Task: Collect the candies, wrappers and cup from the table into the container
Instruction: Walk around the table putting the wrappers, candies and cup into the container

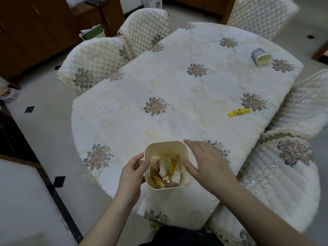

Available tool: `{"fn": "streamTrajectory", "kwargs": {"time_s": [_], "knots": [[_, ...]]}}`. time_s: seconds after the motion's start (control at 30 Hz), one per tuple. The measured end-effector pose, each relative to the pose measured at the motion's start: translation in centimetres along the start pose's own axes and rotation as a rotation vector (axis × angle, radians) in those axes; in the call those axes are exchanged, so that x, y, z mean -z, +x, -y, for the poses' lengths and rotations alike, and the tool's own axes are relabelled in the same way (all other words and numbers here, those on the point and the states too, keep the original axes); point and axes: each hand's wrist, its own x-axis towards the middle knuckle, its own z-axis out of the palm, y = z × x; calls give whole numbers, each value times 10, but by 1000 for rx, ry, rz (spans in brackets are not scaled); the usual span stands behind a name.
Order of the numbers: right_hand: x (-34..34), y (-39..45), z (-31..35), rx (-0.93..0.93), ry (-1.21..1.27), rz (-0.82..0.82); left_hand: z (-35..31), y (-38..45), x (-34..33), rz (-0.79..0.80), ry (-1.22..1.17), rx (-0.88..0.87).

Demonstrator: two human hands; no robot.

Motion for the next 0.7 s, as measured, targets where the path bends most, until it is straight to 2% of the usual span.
{"fn": "streamTrajectory", "kwargs": {"time_s": [0.23, 0.43, 0.7], "knots": [[3, -23, -9, -44, -91, -41, 2, -8, 3, 36, 16, -7], [2, -40, 10, -35, -130, -146, -9, -11, 10, 127, 66, -40], [-5, -71, 25, -218, -215, -269, -52, 5, 29, 282, 165, -47]]}}
